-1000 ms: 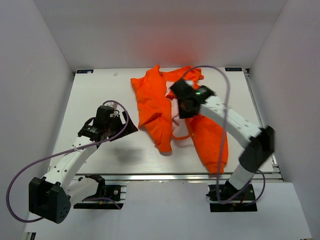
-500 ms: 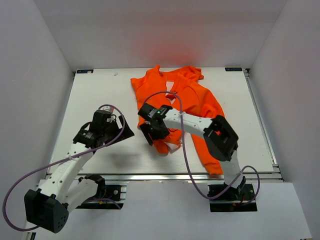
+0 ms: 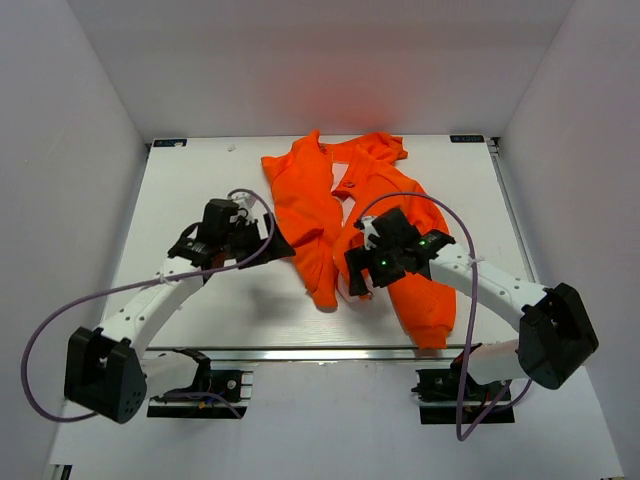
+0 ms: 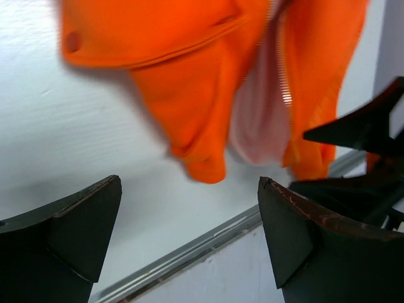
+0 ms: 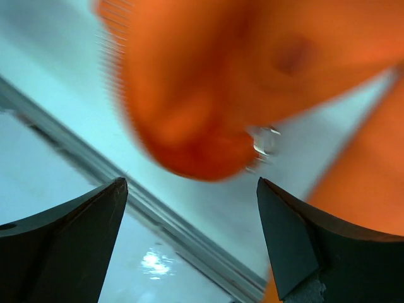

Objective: Zip up the jacket

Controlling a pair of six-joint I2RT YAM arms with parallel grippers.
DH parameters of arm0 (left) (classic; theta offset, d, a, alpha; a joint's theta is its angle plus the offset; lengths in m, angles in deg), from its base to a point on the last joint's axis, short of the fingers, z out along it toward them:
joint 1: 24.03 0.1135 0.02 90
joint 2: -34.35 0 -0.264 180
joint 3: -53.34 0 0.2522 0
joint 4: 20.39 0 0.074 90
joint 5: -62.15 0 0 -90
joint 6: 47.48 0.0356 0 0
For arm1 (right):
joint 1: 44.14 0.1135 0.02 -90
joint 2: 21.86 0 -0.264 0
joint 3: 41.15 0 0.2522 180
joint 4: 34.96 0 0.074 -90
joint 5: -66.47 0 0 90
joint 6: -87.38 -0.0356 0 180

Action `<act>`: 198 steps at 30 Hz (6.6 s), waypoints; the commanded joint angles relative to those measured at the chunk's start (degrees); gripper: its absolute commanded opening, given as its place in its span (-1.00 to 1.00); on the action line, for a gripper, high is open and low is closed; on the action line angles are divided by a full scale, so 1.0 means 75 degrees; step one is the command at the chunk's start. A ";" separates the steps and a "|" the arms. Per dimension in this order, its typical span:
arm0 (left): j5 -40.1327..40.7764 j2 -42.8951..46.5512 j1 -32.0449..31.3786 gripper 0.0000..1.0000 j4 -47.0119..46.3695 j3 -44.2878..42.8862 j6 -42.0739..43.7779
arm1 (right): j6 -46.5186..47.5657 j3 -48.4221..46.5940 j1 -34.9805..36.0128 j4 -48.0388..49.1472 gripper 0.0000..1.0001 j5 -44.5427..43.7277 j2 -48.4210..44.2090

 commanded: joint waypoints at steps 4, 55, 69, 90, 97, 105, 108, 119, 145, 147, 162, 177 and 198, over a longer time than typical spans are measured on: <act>-0.0443 -0.1319 -0.1361 0.96 -0.1338 -0.1448 0.0361 | 0.1352 0.0676 -0.0691 0.0743 0.77 0.0615 -0.0292; 0.1900 -0.5376 -0.1340 -1.00 -0.2967 -0.4384 -0.0717 | -0.4214 -0.2275 0.1276 -0.3242 -1.00 -0.4272 0.2566; 0.1962 -0.5470 -0.0555 -1.00 -0.3493 -0.3445 -0.0565 | -0.1659 -0.0638 0.1687 0.1189 0.42 0.0568 0.1949; 0.2474 -0.2613 -0.0519 0.96 -0.1351 -0.2919 0.0128 | -0.2888 -0.0402 0.1137 0.0837 0.27 -0.2197 0.0938; 0.2757 0.0021 -0.0519 0.96 -0.0765 -0.0705 -0.0423 | -0.3146 -0.1035 0.1242 0.1130 0.18 -0.1705 0.2052; 0.2827 0.1853 -0.0519 0.96 -0.0084 0.0926 -0.0986 | -0.3592 -0.1503 0.1582 0.1505 0.20 -0.2163 0.2895; 0.2862 0.2159 -0.0519 0.96 0.0138 0.1102 -0.1056 | -0.3755 -0.1994 0.1722 0.1120 0.24 -0.2605 0.3387; 0.2769 0.1843 -0.0519 0.96 -0.0095 0.1126 -0.1115 | -0.4261 -0.1482 0.1875 0.0637 -0.68 -0.3463 0.3331; 0.2242 0.1304 -0.0519 0.96 -0.0072 0.0856 -0.0951 | -0.1554 -0.0836 0.1758 0.1058 -0.53 -0.1743 0.2686; 0.2172 0.1280 -0.0519 0.96 -0.0096 0.0856 -0.0928 | -0.1169 -0.0730 0.1758 0.1573 -0.25 -0.0935 0.2546; 0.1913 0.1069 -0.0519 0.96 -0.0201 0.0844 -0.0752 | -0.1881 -0.0320 0.1734 0.0826 0.30 -0.2889 0.1782; 0.1949 0.1104 -0.0519 0.96 -0.0166 0.0821 -0.0717 | -0.2056 -0.0753 0.1734 0.1013 0.24 -0.2713 0.3224; 0.0927 -0.0194 -0.1782 0.96 -0.0447 0.0775 -0.0693 | -0.3405 0.0300 0.1220 0.0802 -1.00 -0.2938 0.1831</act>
